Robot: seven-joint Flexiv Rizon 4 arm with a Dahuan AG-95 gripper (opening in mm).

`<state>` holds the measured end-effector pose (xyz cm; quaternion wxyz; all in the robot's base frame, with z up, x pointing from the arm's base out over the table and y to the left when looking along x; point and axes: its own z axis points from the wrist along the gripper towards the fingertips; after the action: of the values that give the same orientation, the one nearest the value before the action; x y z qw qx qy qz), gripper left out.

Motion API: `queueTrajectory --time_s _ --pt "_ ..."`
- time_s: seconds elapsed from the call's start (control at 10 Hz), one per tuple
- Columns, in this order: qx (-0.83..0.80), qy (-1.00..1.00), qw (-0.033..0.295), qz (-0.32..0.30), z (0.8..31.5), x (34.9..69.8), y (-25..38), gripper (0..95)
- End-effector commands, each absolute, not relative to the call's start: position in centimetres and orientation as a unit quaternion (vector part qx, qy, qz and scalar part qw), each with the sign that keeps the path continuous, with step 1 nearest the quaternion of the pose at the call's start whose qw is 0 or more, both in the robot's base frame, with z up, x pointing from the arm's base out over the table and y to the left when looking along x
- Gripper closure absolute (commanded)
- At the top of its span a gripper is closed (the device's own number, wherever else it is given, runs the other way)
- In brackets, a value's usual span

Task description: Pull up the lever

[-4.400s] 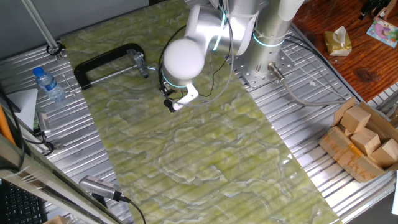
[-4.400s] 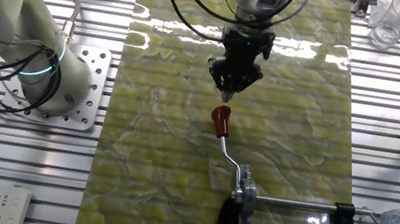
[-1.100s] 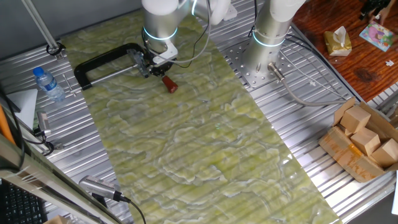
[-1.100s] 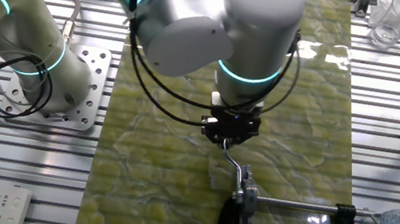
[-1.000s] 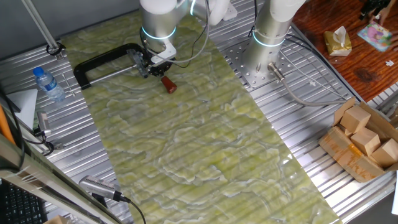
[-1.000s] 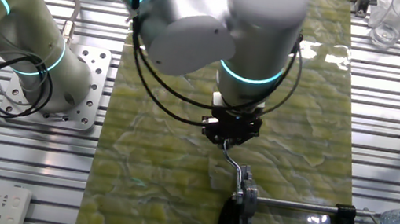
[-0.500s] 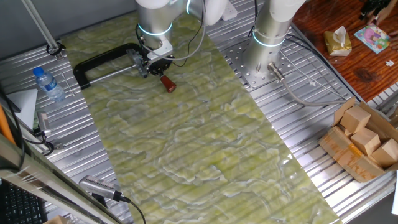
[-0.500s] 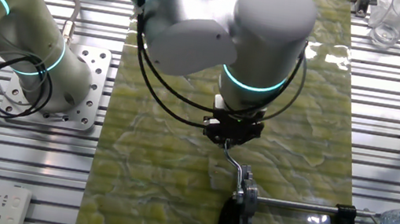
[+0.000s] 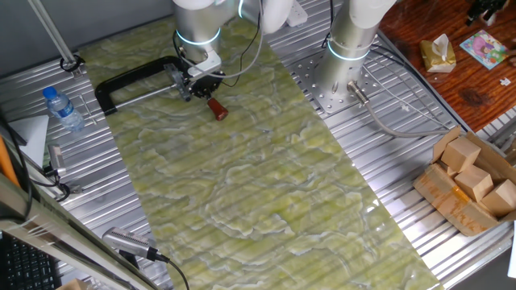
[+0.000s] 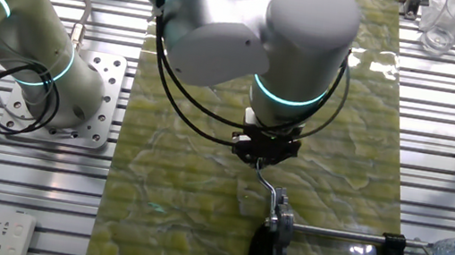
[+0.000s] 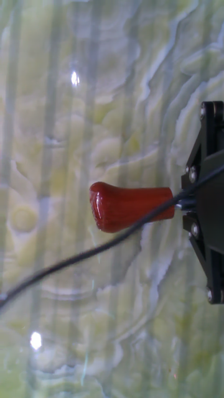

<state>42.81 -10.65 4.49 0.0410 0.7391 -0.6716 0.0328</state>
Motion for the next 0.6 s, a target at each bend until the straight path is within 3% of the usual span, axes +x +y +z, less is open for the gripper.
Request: queueTrajectory --time_s 0.1,0.6 --pt "0.739 -0.672 0.041 0.031 4.71 42.84 -10.74 95.0" --pt "0.74 -0.67 0.041 0.027 5.46 43.04 -10.82 95.0"
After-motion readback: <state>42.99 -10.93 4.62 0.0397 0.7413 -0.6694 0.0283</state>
